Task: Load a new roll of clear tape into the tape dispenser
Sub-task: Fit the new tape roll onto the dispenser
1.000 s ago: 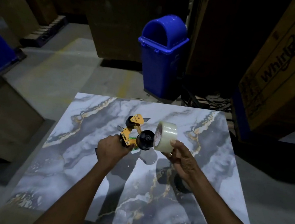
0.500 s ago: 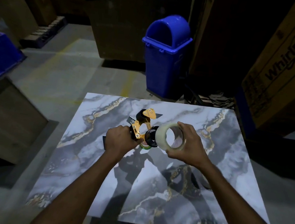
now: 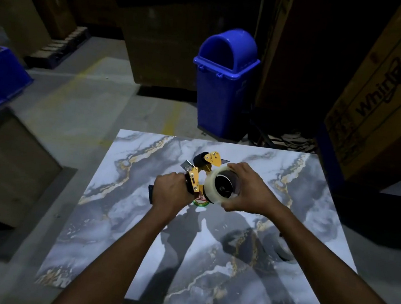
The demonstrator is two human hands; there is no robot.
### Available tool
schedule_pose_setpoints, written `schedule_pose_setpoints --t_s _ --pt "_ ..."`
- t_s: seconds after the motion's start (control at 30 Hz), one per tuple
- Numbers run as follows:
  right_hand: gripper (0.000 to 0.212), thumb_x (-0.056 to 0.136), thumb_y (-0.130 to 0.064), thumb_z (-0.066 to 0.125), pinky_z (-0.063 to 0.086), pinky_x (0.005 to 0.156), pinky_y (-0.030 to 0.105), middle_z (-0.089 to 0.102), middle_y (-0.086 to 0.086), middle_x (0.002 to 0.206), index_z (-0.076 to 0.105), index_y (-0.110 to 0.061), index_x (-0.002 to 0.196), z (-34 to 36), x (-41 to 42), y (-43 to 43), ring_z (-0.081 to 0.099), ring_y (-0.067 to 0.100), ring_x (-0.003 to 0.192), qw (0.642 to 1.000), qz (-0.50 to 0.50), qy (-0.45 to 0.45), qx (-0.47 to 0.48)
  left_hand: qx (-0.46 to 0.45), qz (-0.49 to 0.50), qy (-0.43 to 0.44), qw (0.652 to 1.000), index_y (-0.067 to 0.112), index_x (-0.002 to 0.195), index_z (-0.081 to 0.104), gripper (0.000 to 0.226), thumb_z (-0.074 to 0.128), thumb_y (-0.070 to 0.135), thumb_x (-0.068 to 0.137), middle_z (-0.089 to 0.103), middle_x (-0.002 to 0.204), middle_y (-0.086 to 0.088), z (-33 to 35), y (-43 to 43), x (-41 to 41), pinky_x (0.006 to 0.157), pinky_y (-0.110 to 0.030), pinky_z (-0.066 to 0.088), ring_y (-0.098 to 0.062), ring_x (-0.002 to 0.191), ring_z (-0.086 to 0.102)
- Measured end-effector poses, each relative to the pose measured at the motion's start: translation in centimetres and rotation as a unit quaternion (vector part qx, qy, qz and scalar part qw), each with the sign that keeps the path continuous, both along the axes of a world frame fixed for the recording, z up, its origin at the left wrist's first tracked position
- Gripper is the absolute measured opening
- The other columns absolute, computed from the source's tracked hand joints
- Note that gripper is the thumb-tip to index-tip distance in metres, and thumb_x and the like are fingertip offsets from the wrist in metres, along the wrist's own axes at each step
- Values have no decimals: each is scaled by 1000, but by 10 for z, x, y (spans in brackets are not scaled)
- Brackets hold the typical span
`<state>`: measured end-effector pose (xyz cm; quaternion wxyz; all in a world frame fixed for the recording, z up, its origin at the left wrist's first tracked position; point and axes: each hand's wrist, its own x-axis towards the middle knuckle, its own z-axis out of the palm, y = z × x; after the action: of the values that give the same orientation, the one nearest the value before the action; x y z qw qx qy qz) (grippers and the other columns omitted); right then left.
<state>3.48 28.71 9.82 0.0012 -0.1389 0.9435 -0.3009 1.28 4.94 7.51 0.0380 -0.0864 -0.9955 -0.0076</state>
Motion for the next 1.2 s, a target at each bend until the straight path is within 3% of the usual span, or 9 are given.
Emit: schedule_pose_setpoints --t_s 0.1,0.2,0.47,0.57,0.7,0.77,0.87,1.0,1.2 --pt "104 48 -49 86 50 90 30 47 -4 129 42 -24 139 -9 0 2 52 15 112 999 -10 -26 19 43 16 -18 999 21 63 54 50 57 67 80 66 65 0 -20 2 5 53 -26 32 -24 65 69" --pt "103 51 -46 88 49 87 30 48 0 129 42 -22 139 -23 5 3 53 18 112 998 -14 -56 39 89 42 -66 993 20 73 67 64 58 83 71 70 75 -1 -48 3 12 56 -27 42 -26 74 71" --pt "103 45 -60 80 53 83 34 49 0 120 44 -23 133 -70 22 2 55 19 107 988 -49 -120 83 144 61 -210 965 25 65 49 64 69 86 60 67 78 2 -95 9 28 57 -28 47 -23 76 68" --pt "106 44 -63 78 52 82 33 49 2 122 43 -22 135 -77 24 4 54 20 106 988 -58 -116 83 202 41 -210 956 28 90 52 67 73 83 57 68 99 1 -101 6 33 72 -35 51 -25 95 67" --pt "108 42 -65 75 50 81 31 49 2 124 42 -22 136 -78 21 4 53 19 107 988 -56 -116 86 201 -24 -90 975 25 142 41 117 64 93 51 47 138 -2 -99 1 32 100 -47 40 -26 129 43" --pt "108 42 -66 75 51 81 32 49 1 123 42 -23 135 -79 20 4 53 18 108 987 -62 -114 91 189 -103 -54 975 26 155 28 126 61 94 55 32 156 -6 -93 0 26 111 -50 31 -28 145 28" --pt "107 43 -67 75 51 81 32 50 -1 122 42 -23 135 -80 18 6 51 17 111 986 -72 -111 98 164 -162 -95 968 23 162 14 130 67 86 60 8 170 -7 -94 2 14 120 -57 21 -29 156 8" --pt "105 43 -67 76 52 82 34 52 -1 122 44 -24 134 -83 18 6 52 18 112 984 -81 -128 93 134 -133 -182 965 20 163 -3 139 70 84 63 -16 171 -6 -115 11 10 122 -62 14 -29 157 -12" --pt "101 43 -67 77 48 76 29 50 -1 120 47 -24 130 -80 17 -7 54 17 105 984 -74 -121 105 122 -78 -179 973 15 163 -6 135 66 82 70 -17 170 -10 -122 22 21 122 -62 9 -29 156 -19"
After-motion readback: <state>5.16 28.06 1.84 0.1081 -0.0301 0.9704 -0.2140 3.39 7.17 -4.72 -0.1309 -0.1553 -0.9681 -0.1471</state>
